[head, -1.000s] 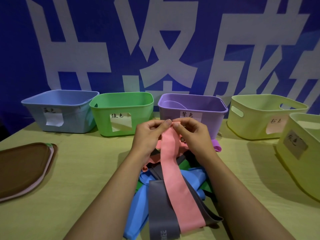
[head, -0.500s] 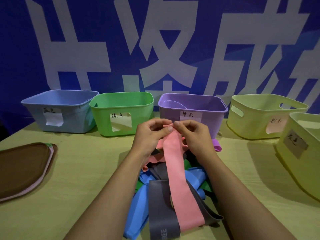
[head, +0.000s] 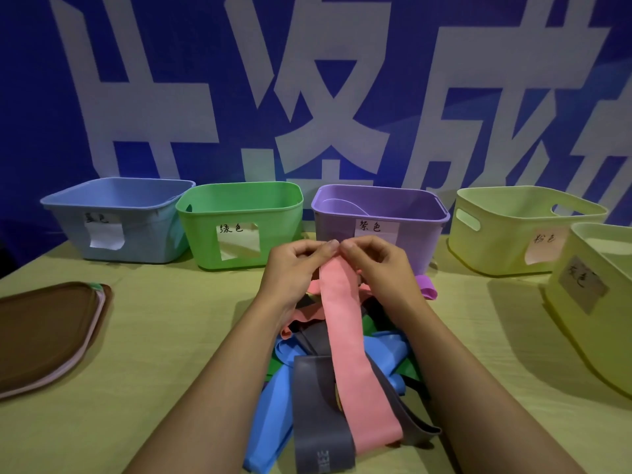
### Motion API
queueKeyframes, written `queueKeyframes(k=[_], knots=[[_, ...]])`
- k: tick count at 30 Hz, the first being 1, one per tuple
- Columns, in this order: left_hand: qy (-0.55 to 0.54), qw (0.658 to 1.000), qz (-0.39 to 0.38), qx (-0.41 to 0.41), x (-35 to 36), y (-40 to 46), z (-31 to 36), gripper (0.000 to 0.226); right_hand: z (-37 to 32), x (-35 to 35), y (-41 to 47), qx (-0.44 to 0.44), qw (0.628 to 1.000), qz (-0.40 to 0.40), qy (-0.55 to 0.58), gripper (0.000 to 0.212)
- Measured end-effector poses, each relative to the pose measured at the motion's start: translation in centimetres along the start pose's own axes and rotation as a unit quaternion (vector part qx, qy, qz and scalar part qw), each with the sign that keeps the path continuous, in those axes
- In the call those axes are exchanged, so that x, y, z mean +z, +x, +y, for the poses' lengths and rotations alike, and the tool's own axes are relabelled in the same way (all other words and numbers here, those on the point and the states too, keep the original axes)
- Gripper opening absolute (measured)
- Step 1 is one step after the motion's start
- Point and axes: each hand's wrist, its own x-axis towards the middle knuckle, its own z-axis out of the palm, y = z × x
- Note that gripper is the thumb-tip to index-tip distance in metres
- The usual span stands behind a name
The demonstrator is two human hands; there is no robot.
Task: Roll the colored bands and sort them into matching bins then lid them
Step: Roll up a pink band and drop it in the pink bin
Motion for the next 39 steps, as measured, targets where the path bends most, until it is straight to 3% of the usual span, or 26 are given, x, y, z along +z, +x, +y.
queueKeyframes(k=[6,13,18,22,27,35,39], knots=[[-0.021,0.999,-0.030,0.015,0.11,-0.24,-0.01,0.018,0.08,-0.04,0.18,0.051,0.997,0.035,-0.041,0.065],[-0.014,0.999,-0.022,0.019,-0.13,0.09,-0.42,0.017,0.17,0.01,0.25,0.013,0.996,0.029,-0.079,0.036],[-0.046,0.998,-0.031,-0.019,0.11,-0.13,0.05,0.019,0.23,0.02,0.18,0.010,0.999,0.011,-0.039,0.028],[0.018,0.999,-0.017,-0.040,-0.03,-0.14,-0.15,0.028,0.21,-0.07,0.14,-0.008,0.999,-0.005,-0.034,0.016],[0.046,0.999,0.009,-0.002,-0.16,0.13,-0.23,0.017,0.23,0.12,0.12,0.002,1.000,-0.013,-0.020,0.021],[0.030,0.999,-0.014,0.022,-0.09,-0.01,-0.36,0.016,0.23,-0.17,0.13,0.056,0.997,0.006,-0.052,0.054],[0.029,0.999,-0.013,0.025,-0.11,-0.13,-0.35,0.017,0.22,-0.02,0.04,0.039,0.997,0.004,-0.068,0.047]])
